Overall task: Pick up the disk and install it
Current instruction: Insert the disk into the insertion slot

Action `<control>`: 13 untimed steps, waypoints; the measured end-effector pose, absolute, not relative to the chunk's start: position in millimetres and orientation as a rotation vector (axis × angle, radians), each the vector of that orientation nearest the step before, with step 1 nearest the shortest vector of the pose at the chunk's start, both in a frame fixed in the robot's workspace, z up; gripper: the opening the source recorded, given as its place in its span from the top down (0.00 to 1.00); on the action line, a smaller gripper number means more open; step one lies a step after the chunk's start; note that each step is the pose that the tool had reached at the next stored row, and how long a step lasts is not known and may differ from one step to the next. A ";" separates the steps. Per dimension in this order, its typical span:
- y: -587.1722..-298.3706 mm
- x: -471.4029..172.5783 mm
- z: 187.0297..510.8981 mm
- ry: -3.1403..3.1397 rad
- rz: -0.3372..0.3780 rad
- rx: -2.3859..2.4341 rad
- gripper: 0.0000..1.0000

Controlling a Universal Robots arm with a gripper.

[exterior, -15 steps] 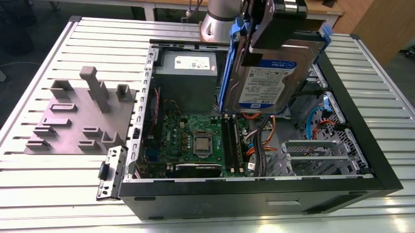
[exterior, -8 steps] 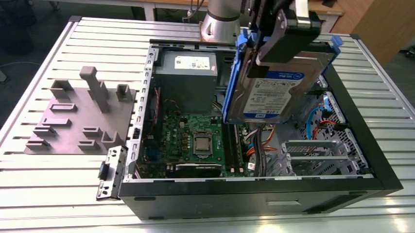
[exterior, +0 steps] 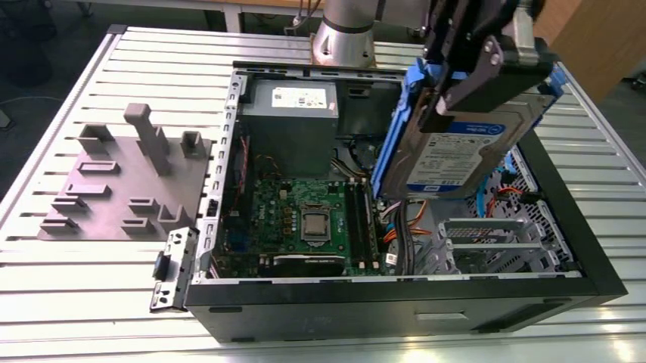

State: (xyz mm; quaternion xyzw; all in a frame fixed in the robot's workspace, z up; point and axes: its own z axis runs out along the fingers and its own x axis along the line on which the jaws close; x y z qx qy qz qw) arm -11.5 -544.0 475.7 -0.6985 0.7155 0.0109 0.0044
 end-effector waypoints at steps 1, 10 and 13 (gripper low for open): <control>-544.7 -8.5 474.9 2.242 0.034 -2.188 0.64; -551.1 -3.3 472.2 2.242 0.034 -2.188 0.64; -551.1 -3.3 472.2 2.241 0.034 -2.188 0.64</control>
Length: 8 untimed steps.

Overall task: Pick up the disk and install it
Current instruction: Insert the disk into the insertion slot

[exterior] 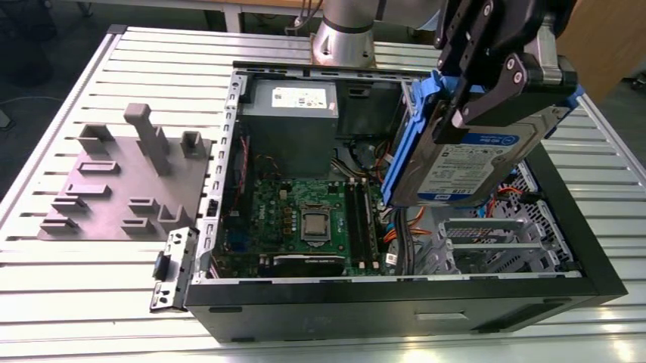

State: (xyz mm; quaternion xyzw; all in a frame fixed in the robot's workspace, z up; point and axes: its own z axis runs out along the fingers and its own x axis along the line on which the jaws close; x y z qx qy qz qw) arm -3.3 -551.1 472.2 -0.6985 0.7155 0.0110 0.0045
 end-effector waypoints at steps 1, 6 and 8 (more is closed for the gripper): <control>-551.1 -3.3 472.1 2.241 0.034 -2.188 0.64; -553.9 -3.2 471.8 2.241 0.034 -2.188 0.64; -555.0 -2.4 471.5 2.241 0.034 -2.188 0.64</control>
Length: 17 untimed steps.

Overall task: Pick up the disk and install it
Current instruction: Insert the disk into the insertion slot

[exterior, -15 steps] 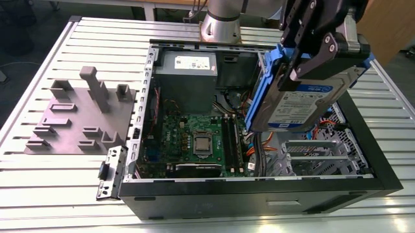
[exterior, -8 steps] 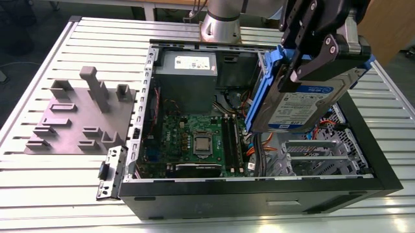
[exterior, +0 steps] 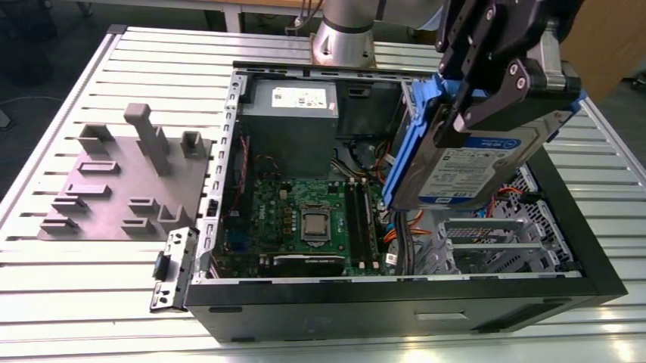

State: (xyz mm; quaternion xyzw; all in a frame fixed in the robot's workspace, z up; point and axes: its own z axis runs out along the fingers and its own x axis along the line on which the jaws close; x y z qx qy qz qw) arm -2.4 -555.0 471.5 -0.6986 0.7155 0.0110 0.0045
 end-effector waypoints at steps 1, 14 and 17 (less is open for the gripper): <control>-555.3 -0.9 471.0 2.241 0.035 -2.188 0.64; -562.3 30.6 460.9 2.241 0.035 -2.188 0.64; -563.1 38.1 458.0 2.241 0.034 -2.188 0.64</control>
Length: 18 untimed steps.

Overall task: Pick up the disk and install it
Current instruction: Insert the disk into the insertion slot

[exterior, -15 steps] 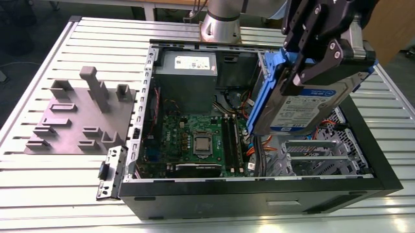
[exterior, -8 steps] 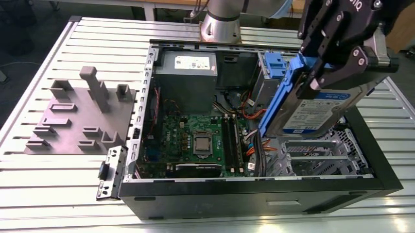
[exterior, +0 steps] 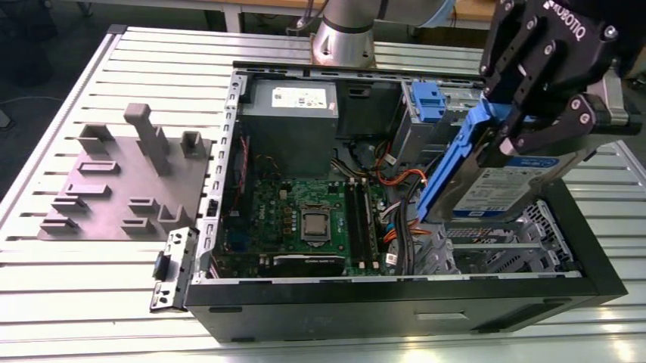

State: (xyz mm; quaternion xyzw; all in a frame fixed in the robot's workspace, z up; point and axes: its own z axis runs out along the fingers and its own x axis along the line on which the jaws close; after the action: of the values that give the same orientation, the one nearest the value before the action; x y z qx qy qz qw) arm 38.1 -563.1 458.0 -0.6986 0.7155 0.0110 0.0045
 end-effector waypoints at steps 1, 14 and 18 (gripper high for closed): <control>-563.3 40.6 457.0 2.241 0.034 -2.188 0.64; -568.6 68.3 449.4 2.241 0.034 -2.188 0.64; -570.3 73.9 447.0 2.241 0.034 -2.188 0.64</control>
State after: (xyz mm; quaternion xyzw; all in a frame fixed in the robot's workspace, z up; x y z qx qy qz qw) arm 73.9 -570.3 447.0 -0.6985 0.7155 0.0110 0.0045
